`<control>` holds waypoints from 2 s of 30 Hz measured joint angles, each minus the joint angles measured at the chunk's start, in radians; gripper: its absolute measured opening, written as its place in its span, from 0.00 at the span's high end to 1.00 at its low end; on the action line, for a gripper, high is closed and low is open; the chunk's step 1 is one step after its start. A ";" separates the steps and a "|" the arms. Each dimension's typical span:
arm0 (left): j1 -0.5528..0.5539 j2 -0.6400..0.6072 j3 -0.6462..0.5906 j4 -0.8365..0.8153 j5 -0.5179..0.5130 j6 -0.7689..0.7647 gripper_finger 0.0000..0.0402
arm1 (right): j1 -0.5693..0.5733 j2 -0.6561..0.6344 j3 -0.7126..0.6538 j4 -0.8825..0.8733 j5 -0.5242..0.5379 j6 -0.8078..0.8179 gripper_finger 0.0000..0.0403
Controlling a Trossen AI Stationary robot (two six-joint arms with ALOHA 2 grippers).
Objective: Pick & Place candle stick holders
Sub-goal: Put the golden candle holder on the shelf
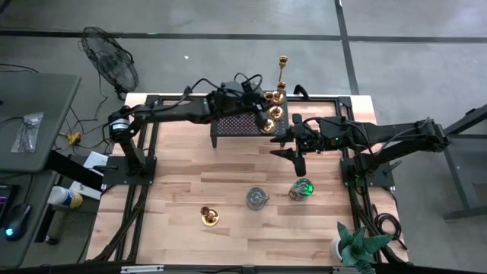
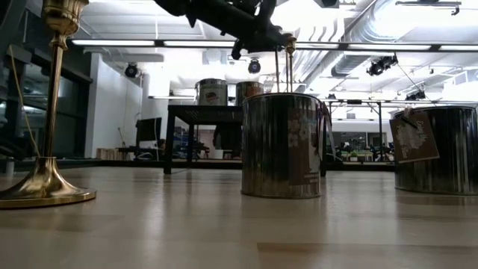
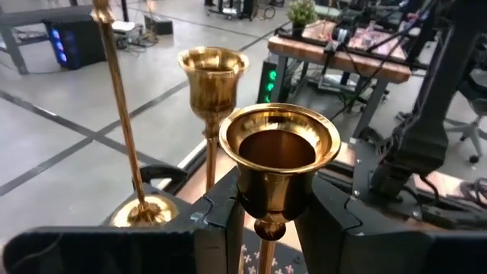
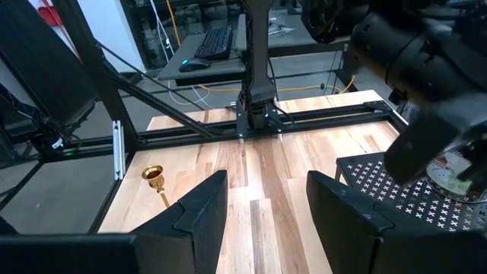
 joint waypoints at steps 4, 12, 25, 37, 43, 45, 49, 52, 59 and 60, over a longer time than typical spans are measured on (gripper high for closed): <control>-0.004 0.009 0.004 0.020 0.016 0.028 0.77 | 0.000 0.000 0.000 0.000 0.000 0.000 0.57; -0.004 0.011 0.003 0.027 0.012 0.066 0.77 | 0.000 0.000 0.000 0.000 0.000 0.000 0.57; -0.005 0.011 0.003 0.009 0.007 0.080 0.77 | 0.000 0.000 0.000 0.000 0.000 0.000 0.57; -0.005 0.011 0.003 0.005 0.015 0.105 0.77 | 0.000 0.000 0.000 0.000 0.000 0.000 0.57; -0.005 0.011 0.003 0.005 0.016 0.114 0.77 | 0.000 0.000 0.000 0.000 0.000 0.000 0.57; -0.005 0.011 0.003 0.005 0.013 0.114 0.77 | 0.000 0.000 0.000 0.000 0.000 0.000 0.57; -0.005 0.011 0.003 0.007 -0.017 0.114 0.77 | 0.000 0.000 0.000 0.000 0.000 0.000 0.57; -0.004 0.011 0.003 0.012 -0.015 0.114 0.72 | 0.000 0.000 0.000 0.000 0.000 0.000 0.57; -0.004 0.011 0.003 0.030 -0.010 0.106 0.53 | 0.000 0.000 0.000 0.000 0.000 0.000 0.57; -0.004 0.011 0.003 0.031 -0.010 0.106 0.50 | 0.000 0.000 0.000 0.000 0.000 0.000 0.57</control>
